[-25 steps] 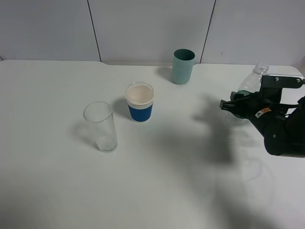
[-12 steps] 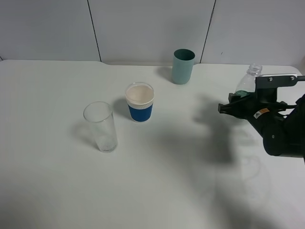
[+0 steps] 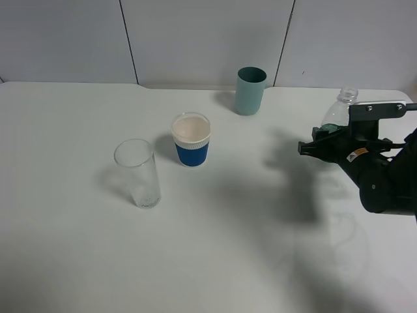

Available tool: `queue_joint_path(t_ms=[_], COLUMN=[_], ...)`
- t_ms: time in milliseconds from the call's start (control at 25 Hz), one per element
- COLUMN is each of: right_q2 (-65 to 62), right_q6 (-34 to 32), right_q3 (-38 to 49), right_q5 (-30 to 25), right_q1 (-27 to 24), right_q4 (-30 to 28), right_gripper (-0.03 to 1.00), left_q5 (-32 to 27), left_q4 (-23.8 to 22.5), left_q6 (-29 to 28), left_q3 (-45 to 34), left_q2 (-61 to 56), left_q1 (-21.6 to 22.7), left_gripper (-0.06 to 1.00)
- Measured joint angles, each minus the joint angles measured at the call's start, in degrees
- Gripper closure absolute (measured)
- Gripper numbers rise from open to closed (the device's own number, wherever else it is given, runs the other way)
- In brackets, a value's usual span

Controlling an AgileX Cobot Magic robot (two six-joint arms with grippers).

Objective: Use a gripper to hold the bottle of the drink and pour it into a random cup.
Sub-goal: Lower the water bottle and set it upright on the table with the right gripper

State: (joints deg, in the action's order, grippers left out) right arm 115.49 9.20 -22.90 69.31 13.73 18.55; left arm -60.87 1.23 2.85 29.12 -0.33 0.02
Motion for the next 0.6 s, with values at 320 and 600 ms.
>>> queue_joint_path(t_ms=[320, 600], right_q2=[0.0, -0.1], right_q6=[0.0, 0.0], right_q3=[0.0, 0.0], right_q5=[0.0, 0.0], right_q1=[0.0, 0.0], right_q4=[-1.1, -1.8], right_gripper=[0.11, 0.07], left_q5=[0.0, 0.0], left_q4=[0.0, 0.0], left_q6=[0.0, 0.0], left_q3=[0.0, 0.0], left_q2=[0.0, 0.0], left_q1=[0.0, 0.0], left_gripper=[-0.05, -0.05])
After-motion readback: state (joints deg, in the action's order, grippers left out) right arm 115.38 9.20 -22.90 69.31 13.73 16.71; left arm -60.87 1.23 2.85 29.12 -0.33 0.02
